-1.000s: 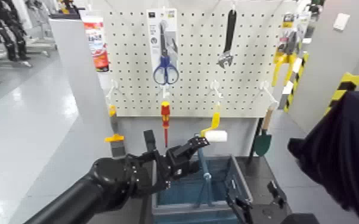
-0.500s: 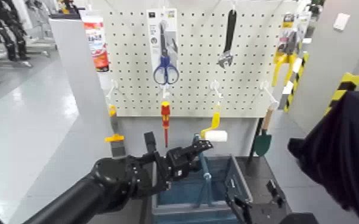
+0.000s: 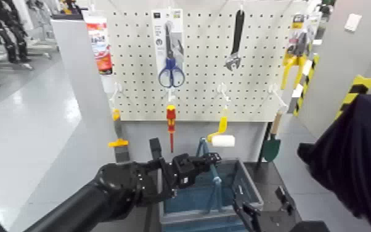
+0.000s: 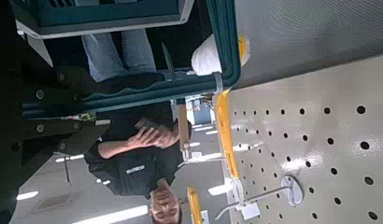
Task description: Grasp the handle of the crate.
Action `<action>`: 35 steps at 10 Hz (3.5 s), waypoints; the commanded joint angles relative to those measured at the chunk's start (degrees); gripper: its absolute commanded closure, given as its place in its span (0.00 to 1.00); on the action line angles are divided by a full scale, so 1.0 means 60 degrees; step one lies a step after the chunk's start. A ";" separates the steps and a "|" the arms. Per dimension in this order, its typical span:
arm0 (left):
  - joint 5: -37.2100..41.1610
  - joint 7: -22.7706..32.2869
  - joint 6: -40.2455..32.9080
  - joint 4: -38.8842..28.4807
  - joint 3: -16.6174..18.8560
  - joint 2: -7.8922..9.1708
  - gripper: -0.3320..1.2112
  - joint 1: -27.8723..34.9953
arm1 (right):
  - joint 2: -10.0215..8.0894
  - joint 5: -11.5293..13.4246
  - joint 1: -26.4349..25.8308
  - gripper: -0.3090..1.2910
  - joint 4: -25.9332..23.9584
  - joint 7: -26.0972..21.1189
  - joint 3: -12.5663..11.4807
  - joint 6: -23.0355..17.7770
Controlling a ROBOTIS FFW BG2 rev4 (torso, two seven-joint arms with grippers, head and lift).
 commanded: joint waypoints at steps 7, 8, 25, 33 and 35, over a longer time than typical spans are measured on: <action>0.0001 -0.0074 0.0143 -0.0368 0.0106 0.0049 0.97 0.0434 | 0.0029 0.0009 0.0075 0.28 0.0000 -0.0015 -0.0089 -0.0013; 0.0001 -0.0088 0.0173 -0.0559 0.0179 0.0079 0.97 0.0536 | 0.0029 0.0024 0.0090 0.28 0.0000 -0.0059 -0.0103 -0.0013; 0.0425 0.2036 0.1359 -0.6360 0.2714 0.1529 0.97 0.4198 | 0.0117 0.0273 0.0251 0.28 -0.0015 -0.0220 -0.0221 0.0163; 0.1158 0.2797 0.1711 -0.7546 0.3607 0.1851 0.97 0.5399 | 0.0102 0.0258 0.0251 0.28 -0.0059 -0.0249 -0.0162 0.0354; 0.1158 0.2797 0.1725 -0.7546 0.3607 0.1866 0.97 0.5385 | 0.0102 0.0258 0.0236 0.28 -0.0044 -0.0249 -0.0162 0.0339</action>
